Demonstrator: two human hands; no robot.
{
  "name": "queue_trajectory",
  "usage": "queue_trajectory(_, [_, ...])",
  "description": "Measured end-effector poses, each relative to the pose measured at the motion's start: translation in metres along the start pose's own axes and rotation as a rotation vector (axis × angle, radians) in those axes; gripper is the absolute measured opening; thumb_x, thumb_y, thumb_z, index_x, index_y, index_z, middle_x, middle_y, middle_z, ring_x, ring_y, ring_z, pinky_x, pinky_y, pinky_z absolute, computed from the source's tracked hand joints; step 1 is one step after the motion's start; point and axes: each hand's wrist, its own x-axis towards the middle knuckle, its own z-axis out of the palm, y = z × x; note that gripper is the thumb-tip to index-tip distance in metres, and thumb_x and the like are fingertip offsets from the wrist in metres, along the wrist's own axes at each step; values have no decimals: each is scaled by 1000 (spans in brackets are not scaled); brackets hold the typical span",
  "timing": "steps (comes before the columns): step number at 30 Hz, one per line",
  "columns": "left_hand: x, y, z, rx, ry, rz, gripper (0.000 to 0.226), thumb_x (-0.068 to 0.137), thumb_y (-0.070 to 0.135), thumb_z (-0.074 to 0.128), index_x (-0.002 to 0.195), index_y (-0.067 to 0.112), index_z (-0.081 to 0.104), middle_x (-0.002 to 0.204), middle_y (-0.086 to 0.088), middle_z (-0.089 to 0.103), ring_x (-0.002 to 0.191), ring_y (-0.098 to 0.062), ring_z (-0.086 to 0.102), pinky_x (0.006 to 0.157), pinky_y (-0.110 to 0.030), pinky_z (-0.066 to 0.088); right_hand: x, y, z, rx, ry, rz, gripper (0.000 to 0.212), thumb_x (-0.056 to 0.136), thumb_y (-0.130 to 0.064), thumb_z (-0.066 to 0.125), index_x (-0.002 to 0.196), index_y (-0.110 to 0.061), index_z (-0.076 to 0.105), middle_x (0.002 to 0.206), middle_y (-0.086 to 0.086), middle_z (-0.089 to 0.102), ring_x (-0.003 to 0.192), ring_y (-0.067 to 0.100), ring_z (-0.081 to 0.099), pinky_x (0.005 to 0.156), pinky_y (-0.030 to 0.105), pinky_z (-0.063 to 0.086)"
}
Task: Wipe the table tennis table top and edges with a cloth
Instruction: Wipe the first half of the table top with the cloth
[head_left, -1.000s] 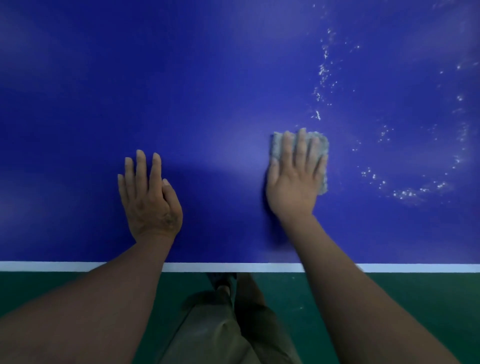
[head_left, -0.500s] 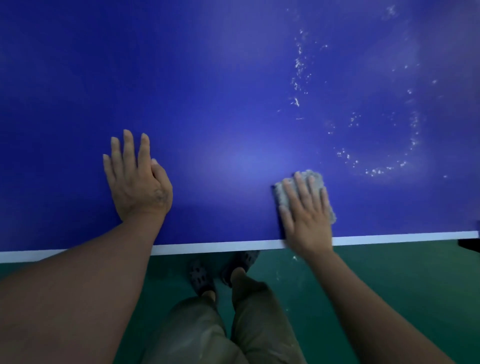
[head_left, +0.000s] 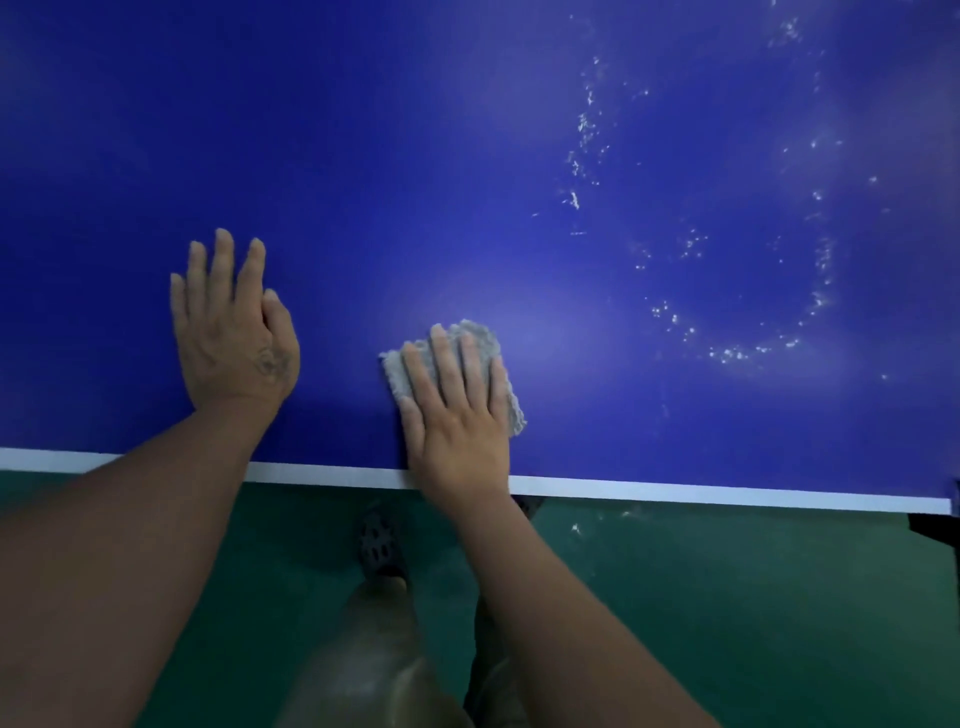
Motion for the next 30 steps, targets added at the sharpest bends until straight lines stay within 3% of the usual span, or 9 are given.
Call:
queue_trajectory(3, [-6, 18, 2, -16, -8, -55, 59, 114, 33, 28, 169, 11, 28, 179, -13, 17, 167, -33, 8, 135, -52, 3, -4, 60, -14, -19, -2, -151, 54, 114, -43, 39, 166, -31, 38, 177, -1, 24, 167, 23, 11, 131, 57, 16])
queue_trajectory(11, [-22, 111, 35, 16, -3, -134, 63, 114, 38, 28, 171, 12, 19, 180, -12, 11, 167, -33, 4, 135, -55, 1, 42, 212, -60, -110, 62, 104, 56, 114, -43, 29, 168, -28, 33, 178, 0, 23, 166, 26, 14, 133, 56, 13])
queue_trajectory(14, [-18, 112, 36, -6, 19, -143, 60, 114, 35, 28, 170, 14, 25, 180, -10, 15, 167, -31, 7, 135, -53, 2, 42, 206, -55, -145, 19, 107, 58, 115, -43, 21, 171, -28, 24, 180, 5, 15, 167, 30, 5, 133, 59, 10])
queue_trajectory(19, [-16, 110, 35, -97, 33, -175, 52, 115, 22, 30, 165, 13, 39, 178, -7, 23, 167, -28, 10, 136, -52, 3, 13, 133, -26, -29, -45, -218, 57, 114, -41, 37, 169, -26, 32, 179, 6, 16, 167, 31, 7, 130, 63, 14])
queue_trajectory(23, [-15, 112, 32, -124, 36, -189, 51, 114, 17, 30, 163, 11, 44, 177, -8, 26, 167, -28, 12, 136, -51, 3, 72, 100, -26, 18, -28, -299, 54, 114, -42, 36, 166, -27, 38, 177, 4, 24, 166, 28, 13, 131, 60, 14])
queue_trajectory(25, [-14, 112, 33, -105, 31, -195, 50, 114, 16, 32, 163, 11, 43, 177, -8, 25, 167, -28, 12, 136, -50, 4, 121, 108, -33, 4, 9, -278, 53, 115, -43, 32, 165, -29, 41, 176, 2, 27, 166, 28, 15, 131, 57, 13])
queue_trajectory(28, [-14, 113, 35, -83, 32, -209, 50, 114, 15, 35, 163, 13, 42, 177, -7, 25, 167, -26, 11, 136, -49, 4, 189, 141, -48, -101, 14, -128, 57, 115, -48, 14, 169, -37, 27, 179, -3, 13, 167, 25, 5, 132, 53, 3])
queue_trajectory(30, [-14, 114, 35, -81, 39, -213, 50, 114, 15, 35, 163, 13, 42, 177, -6, 25, 167, -26, 11, 136, -49, 4, 217, 163, -56, -111, 14, -28, 59, 114, -50, 13, 170, -36, 22, 180, -4, 10, 167, 24, 3, 133, 51, 0])
